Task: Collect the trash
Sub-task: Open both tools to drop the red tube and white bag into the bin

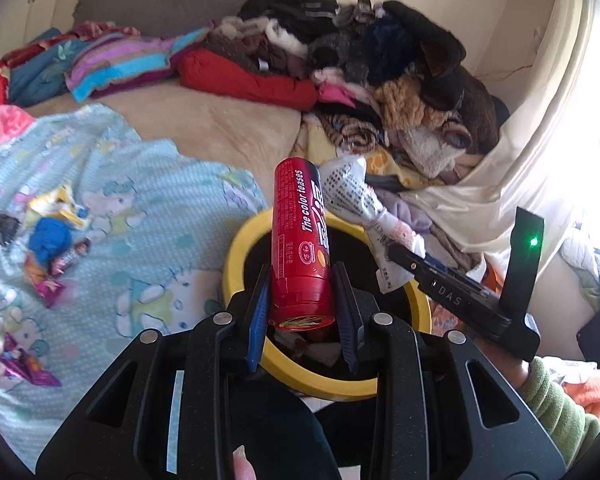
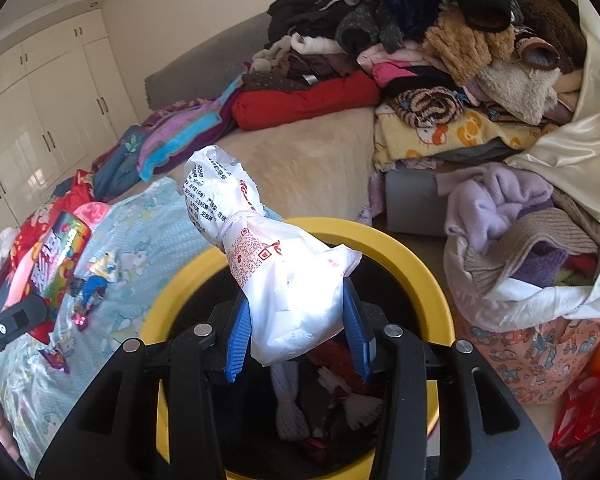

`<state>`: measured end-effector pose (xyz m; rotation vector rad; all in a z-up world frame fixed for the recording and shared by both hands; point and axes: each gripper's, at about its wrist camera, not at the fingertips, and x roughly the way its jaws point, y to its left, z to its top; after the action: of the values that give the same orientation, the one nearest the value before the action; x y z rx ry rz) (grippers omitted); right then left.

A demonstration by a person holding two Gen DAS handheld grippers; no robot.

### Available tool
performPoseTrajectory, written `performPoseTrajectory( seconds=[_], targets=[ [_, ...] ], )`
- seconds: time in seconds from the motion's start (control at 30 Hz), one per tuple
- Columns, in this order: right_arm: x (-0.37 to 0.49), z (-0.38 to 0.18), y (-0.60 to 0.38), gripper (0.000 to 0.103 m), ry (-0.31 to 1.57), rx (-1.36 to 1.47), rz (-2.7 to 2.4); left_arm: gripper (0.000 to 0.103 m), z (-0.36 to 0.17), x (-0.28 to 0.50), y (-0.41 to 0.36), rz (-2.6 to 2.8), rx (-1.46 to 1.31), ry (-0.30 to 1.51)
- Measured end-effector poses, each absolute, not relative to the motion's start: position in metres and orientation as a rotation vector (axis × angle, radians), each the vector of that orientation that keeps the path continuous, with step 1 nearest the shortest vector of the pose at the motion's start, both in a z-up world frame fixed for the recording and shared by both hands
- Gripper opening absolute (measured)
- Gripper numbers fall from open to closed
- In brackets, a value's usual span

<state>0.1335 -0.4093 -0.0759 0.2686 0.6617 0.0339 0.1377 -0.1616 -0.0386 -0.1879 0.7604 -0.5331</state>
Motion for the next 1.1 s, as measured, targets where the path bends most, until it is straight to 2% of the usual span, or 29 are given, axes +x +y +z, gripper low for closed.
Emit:
performPoseTrajectory(
  seconds=[0.6, 0.9, 0.97, 1.03, 1.1],
  targets=[
    [0.133, -0.094, -0.460, 0.042, 0.701, 0.344, -0.049, 0.023, -0.091, 0.169, -0.222, -0.591, -0.079, 0.901],
    [0.132, -0.096, -0.467, 0.047, 0.685, 0.385, -0.044, 0.023, -0.102, 0.173, -0.225, -0.588, -0.080, 0.922],
    [0.133, -0.095, -0.467, 0.048, 0.683, 0.389, -0.034, 0.028, -0.100, 0.172, -0.225, -0.594, -0.086, 0.909],
    [0.133, -0.095, -0.465, 0.054, 0.683, 0.393, -0.024, 0.052, -0.096, 0.172, -0.222, -0.589, -0.101, 0.892],
    [0.133, -0.094, -0.462, 0.058, 0.673, 0.399, -0.011, 0.060, -0.090, 0.171, -0.217, -0.580, -0.119, 0.868]
  ],
)
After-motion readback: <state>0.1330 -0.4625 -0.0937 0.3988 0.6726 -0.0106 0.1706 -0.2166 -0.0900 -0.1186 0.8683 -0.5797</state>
